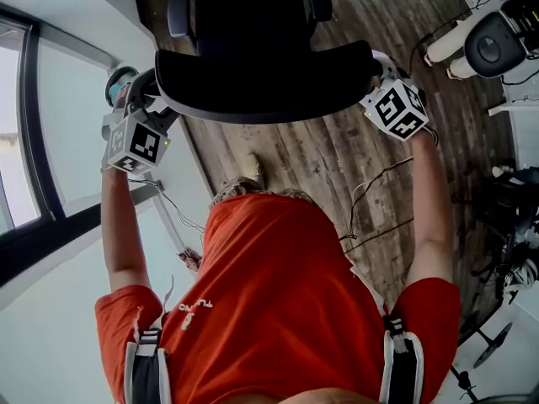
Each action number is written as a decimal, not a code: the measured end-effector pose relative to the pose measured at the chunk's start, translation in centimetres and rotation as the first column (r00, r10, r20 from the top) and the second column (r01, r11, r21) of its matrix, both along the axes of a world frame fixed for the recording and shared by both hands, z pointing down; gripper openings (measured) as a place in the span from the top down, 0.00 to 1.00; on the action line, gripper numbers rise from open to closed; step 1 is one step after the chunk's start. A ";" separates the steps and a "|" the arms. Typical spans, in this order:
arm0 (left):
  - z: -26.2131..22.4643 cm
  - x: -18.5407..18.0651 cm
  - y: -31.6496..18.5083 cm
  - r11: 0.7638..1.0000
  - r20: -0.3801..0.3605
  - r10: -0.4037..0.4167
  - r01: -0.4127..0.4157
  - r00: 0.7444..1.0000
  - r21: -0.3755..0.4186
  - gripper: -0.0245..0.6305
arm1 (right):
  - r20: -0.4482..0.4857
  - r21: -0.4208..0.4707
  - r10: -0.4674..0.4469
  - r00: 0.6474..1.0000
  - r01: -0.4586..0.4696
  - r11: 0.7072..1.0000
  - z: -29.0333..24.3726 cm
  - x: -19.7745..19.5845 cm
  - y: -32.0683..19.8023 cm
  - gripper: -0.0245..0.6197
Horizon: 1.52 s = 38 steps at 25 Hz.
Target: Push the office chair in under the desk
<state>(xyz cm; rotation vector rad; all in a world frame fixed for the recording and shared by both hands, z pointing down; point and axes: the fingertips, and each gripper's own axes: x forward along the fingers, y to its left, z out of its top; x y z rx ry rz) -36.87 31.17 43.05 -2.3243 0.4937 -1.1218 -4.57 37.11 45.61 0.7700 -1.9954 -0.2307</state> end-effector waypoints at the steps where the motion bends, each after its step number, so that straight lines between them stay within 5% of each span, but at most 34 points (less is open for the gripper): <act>1: 0.5 0.1 -0.3 1.000 0.022 0.003 -0.003 1.000 -0.001 0.48 | -0.009 -0.010 -0.005 1.000 0.005 1.000 0.3 -0.1 -0.3 0.51; 7: 3.0 1.3 -1.8 1.000 0.133 0.025 -0.027 0.991 0.013 0.49 | -0.089 -0.061 -0.053 0.995 0.047 0.997 3.0 0.0 -1.7 0.51; 10: 3.4 1.2 -2.5 0.997 0.178 0.031 -0.042 0.984 0.058 0.59 | -0.110 -0.083 -0.093 0.990 0.084 0.993 3.3 -0.1 -1.7 0.51; 17: 4.4 0.8 -2.6 0.996 0.266 0.081 -0.087 0.960 0.008 0.69 | -0.223 -0.060 -0.218 0.950 0.210 0.976 3.6 0.1 -1.8 0.70; 38: 4.1 2.2 -17.4 0.990 0.261 0.111 -0.131 0.959 0.058 0.71 | -0.214 -0.112 -0.173 0.961 0.152 0.982 4.2 1.1 -15.5 0.73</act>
